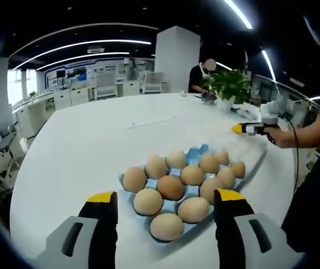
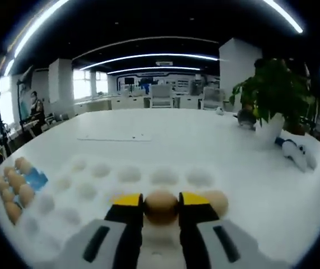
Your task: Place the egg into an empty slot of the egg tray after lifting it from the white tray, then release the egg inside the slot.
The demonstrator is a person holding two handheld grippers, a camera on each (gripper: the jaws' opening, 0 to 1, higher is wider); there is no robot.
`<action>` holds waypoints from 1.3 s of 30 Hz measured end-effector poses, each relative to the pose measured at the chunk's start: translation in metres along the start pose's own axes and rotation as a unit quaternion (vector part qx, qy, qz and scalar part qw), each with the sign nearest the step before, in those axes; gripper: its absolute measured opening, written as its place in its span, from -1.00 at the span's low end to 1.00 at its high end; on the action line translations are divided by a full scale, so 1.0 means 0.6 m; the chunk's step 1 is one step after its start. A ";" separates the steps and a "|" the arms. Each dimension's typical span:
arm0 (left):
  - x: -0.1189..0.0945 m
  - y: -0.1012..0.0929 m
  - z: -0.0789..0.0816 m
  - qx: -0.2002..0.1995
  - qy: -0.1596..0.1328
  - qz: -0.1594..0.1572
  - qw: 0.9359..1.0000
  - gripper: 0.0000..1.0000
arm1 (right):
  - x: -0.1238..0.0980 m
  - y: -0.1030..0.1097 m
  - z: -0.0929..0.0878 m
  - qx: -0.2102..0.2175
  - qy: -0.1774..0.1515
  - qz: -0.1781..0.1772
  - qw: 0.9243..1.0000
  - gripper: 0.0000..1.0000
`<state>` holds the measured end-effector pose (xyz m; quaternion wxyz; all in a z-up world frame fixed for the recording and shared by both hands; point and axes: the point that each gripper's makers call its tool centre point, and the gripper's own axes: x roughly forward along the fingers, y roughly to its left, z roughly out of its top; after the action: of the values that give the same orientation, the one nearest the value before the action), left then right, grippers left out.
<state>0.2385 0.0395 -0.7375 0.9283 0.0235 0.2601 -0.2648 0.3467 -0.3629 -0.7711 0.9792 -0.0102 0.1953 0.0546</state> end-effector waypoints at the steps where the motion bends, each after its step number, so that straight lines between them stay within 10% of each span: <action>1: -0.001 0.001 -0.001 -0.001 0.000 0.001 1.000 0.39 | -0.003 0.000 0.004 0.002 -0.003 0.002 1.000 -0.52; 12: -0.003 0.001 -0.006 -0.002 0.003 0.002 1.000 0.38 | -0.027 0.050 0.043 0.028 -0.026 0.049 0.998 -0.53; 23: -0.003 -0.002 -0.007 -0.002 0.002 0.001 1.000 0.38 | -0.026 0.193 0.061 0.001 -0.030 0.155 0.987 -0.52; 39: -0.007 0.002 -0.010 -0.003 0.003 0.003 1.000 0.41 | -0.019 0.307 0.065 -0.024 -0.025 0.238 0.971 -0.52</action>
<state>0.2336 0.0436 -0.7407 0.9283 0.0224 0.2636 -0.2614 0.3308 -0.1794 -0.7308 0.9420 0.0142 0.1657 0.2915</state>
